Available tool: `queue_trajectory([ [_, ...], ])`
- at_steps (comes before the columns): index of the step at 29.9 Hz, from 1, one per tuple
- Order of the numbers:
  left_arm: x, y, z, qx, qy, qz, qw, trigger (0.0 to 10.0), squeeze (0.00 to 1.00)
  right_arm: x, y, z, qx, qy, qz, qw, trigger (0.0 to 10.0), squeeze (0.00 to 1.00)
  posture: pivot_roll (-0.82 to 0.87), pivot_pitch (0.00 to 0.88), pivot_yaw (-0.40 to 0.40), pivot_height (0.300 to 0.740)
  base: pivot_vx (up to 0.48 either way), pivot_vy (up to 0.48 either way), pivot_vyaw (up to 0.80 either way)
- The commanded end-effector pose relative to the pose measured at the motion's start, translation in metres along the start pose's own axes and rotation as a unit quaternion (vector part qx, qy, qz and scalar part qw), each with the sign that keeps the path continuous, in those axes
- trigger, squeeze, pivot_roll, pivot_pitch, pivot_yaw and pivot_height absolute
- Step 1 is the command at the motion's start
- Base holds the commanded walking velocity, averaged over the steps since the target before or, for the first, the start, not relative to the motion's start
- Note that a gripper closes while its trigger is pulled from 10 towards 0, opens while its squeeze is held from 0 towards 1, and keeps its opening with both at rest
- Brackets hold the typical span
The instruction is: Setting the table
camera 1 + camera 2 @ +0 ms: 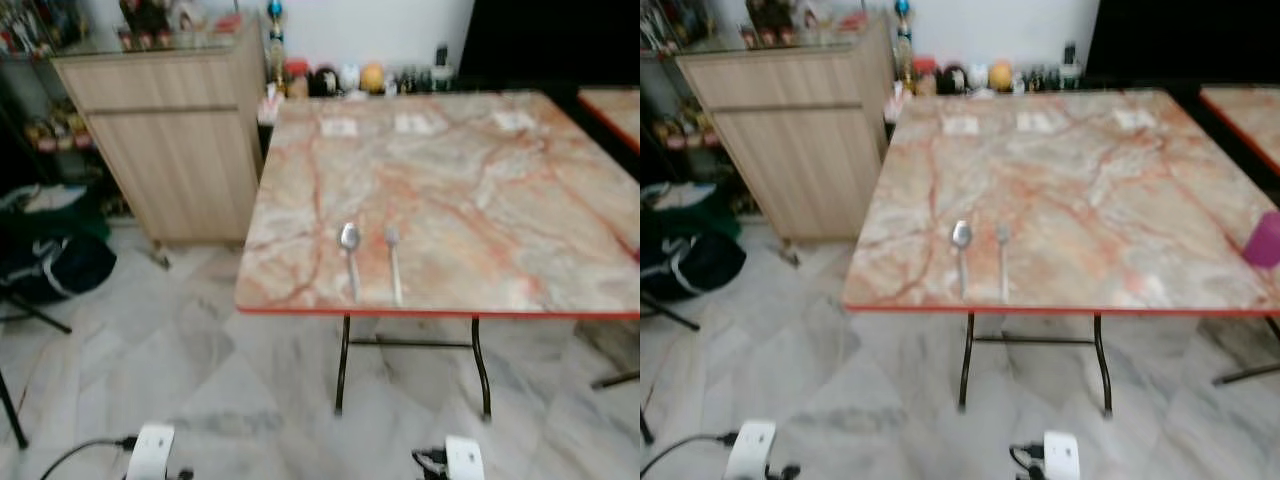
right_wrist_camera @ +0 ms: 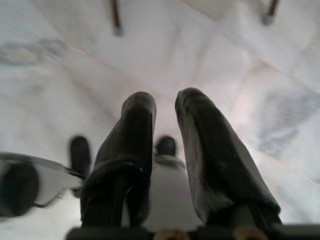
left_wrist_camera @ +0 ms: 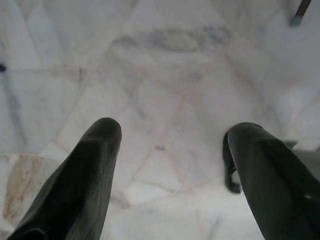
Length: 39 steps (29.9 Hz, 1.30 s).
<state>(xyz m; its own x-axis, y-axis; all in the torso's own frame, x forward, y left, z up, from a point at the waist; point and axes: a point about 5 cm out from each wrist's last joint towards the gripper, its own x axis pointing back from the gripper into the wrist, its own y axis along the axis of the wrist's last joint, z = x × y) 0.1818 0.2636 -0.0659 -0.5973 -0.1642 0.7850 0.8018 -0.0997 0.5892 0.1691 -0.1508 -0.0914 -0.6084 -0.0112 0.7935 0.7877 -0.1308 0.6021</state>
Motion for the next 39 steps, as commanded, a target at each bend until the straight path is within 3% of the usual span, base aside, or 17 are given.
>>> queue_trajectory([
  [1,-0.001,0.0,-0.008,-0.006,-0.009,0.002,1.0,10.0,0.0,0.0,-0.001,-0.002,0.002,-0.002,0.002,1.0,10.0,0.0,0.1,0.0,0.007,0.74,0.0,0.0,0.0],
  [20,-0.003,0.01,-0.014,-0.014,-0.022,-0.01,1.0,10.0,0.0,-0.001,0.005,-0.001,-0.006,-0.009,-0.01,1.0,10.0,0.0,0.1,0.0,0.014,0.74,0.0,-0.109,0.0],
  [31,-0.003,0.01,-0.011,0.001,-0.021,-0.016,1.0,10.0,0.0,0.002,0.02,-0.004,-0.042,-0.032,-0.103,0.993,10.0,0.0,0.08,0.0,-0.007,0.74,0.0,0.0,0.0],
  [32,-0.002,0.008,-0.01,0.002,-0.019,-0.015,1.0,10.0,0.0,0.002,0.041,-0.006,-0.034,-0.037,-0.155,0.987,10.0,0.0,0.08,0.0,-0.011,0.74,0.0,0.0,0.0],
  [33,-0.002,0.008,-0.01,0.002,-0.019,-0.015,1.0,10.0,0.0,0.002,0.041,-0.006,-0.034,-0.037,-0.155,0.987,10.0,0.0,0.08,0.0,-0.011,0.74,0.0,0.0,0.0],
  [34,-0.002,0.008,-0.01,0.003,-0.019,-0.014,1.0,10.0,0.0,0.003,0.07,-0.005,-0.033,-0.034,-0.224,0.973,10.0,0.0,0.08,0.0,-0.011,0.74,0.0,0.0,0.0],
  [35,-0.002,0.007,-0.01,0.003,-0.019,-0.013,1.0,10.0,0.0,0.009,0.111,-0.002,-0.024,-0.032,-0.31,0.95,10.0,0.0,0.08,0.0,-0.016,0.74,0.0,0.0,0.0],
  [36,-0.002,0.006,-0.01,0.004,-0.019,-0.013,1.0,10.0,0.0,0.012,0.12,-0.001,-0.021,-0.033,-0.335,0.941,10.0,0.0,0.08,0.0,-0.017,0.74,0.0,0.0,0.0],
  [37,-0.002,0.006,-0.01,0.004,-0.019,-0.013,1.0,10.0,0.0,0.012,0.12,-0.001,-0.021,-0.033,-0.335,0.941,10.0,0.0,0.08,0.0,-0.017,0.74,0.0,0.0,0.0],
  [39,-0.001,0.003,-0.01,0.005,-0.019,-0.011,1.0,10.0,0.0,0.03,0.144,0.001,-0.016,-0.04,-0.417,0.908,10.0,0.0,0.07,0.0,-0.023,0.74,0.0,0.0,0.0],
])
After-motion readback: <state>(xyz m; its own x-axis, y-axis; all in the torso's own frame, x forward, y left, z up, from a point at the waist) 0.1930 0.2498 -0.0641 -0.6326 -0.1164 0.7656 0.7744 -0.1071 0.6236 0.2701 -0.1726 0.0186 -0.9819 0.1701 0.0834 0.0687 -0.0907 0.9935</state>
